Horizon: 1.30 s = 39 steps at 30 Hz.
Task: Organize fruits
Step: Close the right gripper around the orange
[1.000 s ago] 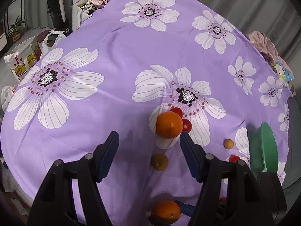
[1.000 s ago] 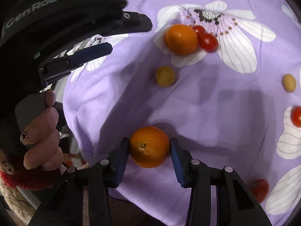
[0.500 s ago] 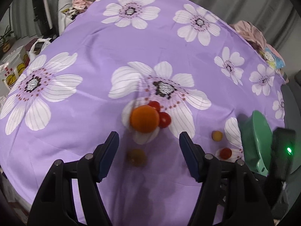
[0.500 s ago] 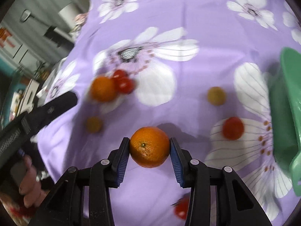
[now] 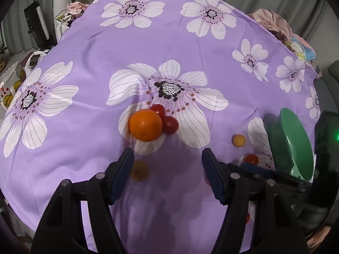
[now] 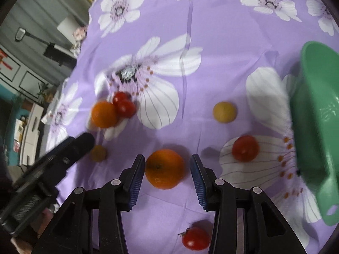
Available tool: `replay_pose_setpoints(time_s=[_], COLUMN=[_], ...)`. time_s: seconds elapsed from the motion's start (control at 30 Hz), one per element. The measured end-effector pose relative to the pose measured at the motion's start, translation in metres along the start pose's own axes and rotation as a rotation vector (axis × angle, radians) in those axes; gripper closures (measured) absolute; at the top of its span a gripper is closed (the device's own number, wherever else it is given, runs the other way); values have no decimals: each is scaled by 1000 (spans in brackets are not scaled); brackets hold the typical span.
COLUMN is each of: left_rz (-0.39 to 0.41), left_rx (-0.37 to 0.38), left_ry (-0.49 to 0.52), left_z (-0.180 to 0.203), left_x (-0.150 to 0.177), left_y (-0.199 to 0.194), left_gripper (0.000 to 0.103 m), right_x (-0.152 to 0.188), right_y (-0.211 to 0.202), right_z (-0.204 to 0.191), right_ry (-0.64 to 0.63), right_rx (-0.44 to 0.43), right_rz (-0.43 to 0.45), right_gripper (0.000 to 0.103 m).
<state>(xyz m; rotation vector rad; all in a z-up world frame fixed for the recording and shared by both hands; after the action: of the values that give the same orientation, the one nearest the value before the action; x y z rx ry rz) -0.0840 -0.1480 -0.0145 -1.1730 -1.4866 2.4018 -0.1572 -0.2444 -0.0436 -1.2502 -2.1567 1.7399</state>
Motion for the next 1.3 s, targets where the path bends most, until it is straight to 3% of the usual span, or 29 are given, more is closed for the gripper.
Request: replay_pose_setpoints(time_s=[0.17, 0.27, 0.67, 1.3], left_rz=[-27, -54, -166, -224], left_rx=[26, 75, 174, 198], left_ry=[27, 53, 150, 121], left_z=[11, 25, 71, 75], left_x=[5, 11, 41, 52], left_y=[2, 5, 28, 43], left_gripper=[37, 37, 39, 51], right_x=[-13, -16, -4, 10], right_y=[-16, -16, 4, 26], right_z=[15, 19, 13, 9], right_ry=[75, 110, 157, 133], right_rx=[-39, -69, -154, -144], right_rz=[69, 68, -35, -116], right_gripper=[56, 56, 56, 56])
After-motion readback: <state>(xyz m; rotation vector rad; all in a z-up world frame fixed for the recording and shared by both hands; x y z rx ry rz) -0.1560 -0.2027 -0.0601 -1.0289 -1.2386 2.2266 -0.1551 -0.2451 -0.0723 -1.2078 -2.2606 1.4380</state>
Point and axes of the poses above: each gripper's, at about its wrist camera, not at the fingertips, and y roughly the way its jaws point, z to its right, x to its underside, the point moved 10 cm from there along y, roughly the way its jaws point, and after that the axes turned 1 degree about y, right-handed, at the moved point
